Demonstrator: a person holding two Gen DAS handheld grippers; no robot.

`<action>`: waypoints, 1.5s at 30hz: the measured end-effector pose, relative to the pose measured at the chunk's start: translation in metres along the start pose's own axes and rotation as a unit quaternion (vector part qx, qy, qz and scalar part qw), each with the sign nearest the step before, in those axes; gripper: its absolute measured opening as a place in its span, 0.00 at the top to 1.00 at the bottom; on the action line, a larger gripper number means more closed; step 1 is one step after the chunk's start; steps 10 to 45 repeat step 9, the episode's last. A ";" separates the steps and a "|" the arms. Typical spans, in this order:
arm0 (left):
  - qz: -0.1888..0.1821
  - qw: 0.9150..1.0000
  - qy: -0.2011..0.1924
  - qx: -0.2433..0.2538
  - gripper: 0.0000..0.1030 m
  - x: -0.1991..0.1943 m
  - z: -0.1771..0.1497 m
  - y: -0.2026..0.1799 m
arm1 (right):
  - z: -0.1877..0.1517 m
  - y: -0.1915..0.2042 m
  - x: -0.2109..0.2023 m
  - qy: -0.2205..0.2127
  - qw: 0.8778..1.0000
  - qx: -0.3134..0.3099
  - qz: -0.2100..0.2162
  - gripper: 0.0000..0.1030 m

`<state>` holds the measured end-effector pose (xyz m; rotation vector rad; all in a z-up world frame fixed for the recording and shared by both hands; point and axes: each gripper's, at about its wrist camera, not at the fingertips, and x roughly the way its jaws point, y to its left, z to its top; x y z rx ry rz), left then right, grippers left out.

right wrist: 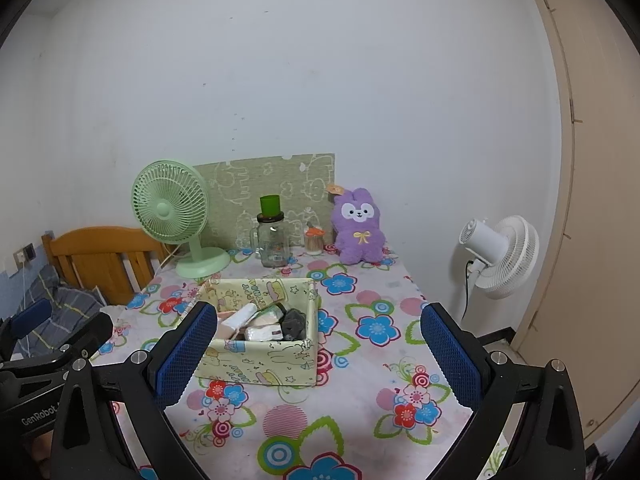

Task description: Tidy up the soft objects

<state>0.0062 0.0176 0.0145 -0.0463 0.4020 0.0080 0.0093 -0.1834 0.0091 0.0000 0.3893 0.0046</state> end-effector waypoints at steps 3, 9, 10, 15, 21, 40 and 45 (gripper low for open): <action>0.001 1.000 0.002 0.001 0.00 0.002 -0.001 -0.001 | 0.000 0.000 0.000 0.000 1.000 0.000 0.000 0.00; 0.001 1.000 0.002 0.000 0.00 0.003 -0.001 -0.001 | -0.001 0.000 0.001 0.001 1.000 -0.001 0.000 0.00; 0.001 1.000 0.002 0.000 0.00 0.003 -0.001 -0.001 | -0.001 0.000 0.001 0.001 1.000 -0.001 0.000 0.00; 0.001 1.000 0.002 0.000 0.00 0.003 -0.001 -0.001 | -0.001 0.000 0.001 0.001 1.000 -0.001 0.000 0.00; 0.001 1.000 0.002 0.000 0.00 0.003 -0.001 -0.001 | -0.001 0.000 0.001 0.001 1.000 -0.001 0.000 0.00; 0.001 1.000 0.002 0.000 0.00 0.003 -0.001 -0.001 | -0.001 0.000 0.001 0.001 1.000 -0.001 0.000 0.00; 0.001 1.000 0.002 0.000 0.00 0.003 -0.001 -0.001 | -0.001 0.000 0.001 0.001 1.000 -0.001 0.000 0.00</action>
